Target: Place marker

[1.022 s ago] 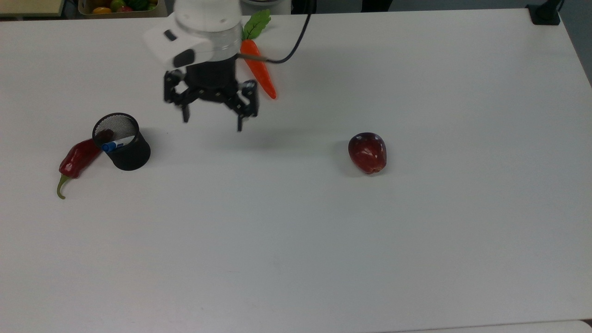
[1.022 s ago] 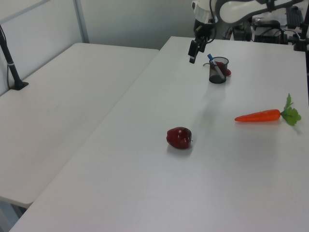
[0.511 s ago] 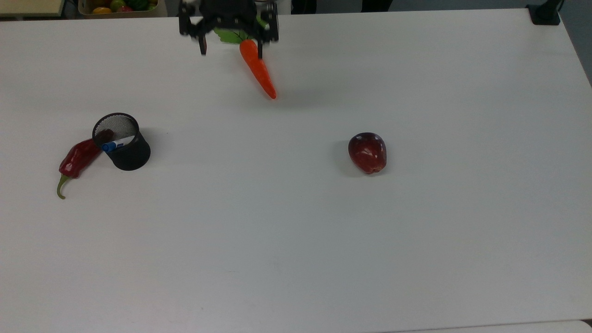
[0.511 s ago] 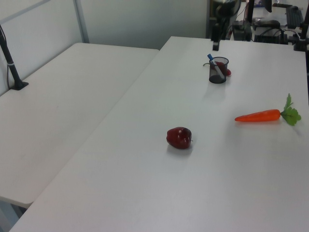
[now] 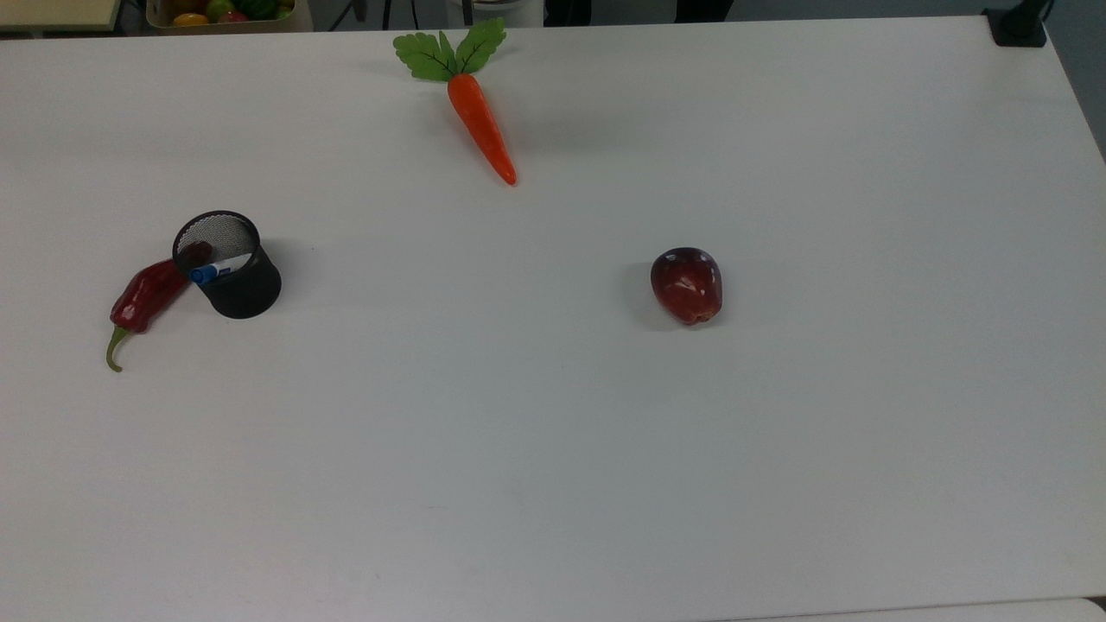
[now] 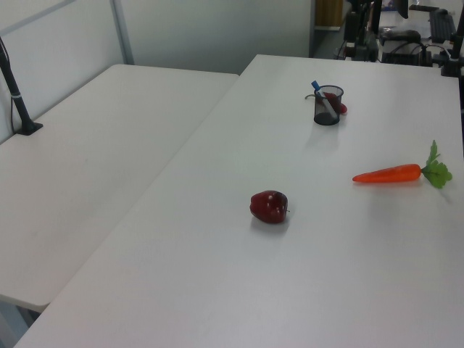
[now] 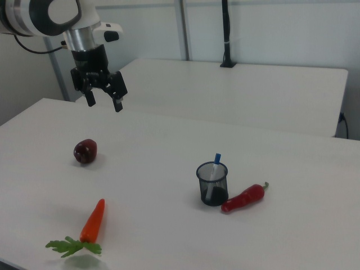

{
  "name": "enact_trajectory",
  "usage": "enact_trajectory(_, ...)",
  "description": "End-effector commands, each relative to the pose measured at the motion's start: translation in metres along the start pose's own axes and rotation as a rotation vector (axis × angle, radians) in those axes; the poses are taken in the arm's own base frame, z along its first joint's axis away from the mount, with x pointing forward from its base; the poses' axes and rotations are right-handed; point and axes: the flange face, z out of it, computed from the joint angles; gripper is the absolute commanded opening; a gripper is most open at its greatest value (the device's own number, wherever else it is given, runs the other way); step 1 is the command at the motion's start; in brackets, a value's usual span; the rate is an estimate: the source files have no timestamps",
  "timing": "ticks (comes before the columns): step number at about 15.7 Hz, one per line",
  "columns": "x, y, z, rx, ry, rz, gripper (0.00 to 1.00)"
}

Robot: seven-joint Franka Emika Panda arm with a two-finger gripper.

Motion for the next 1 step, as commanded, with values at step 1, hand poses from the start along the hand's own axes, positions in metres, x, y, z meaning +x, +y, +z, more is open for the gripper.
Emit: enact_trajectory(1,-0.0079,0.0019,0.0017,0.007,-0.022,-0.012,1.00)
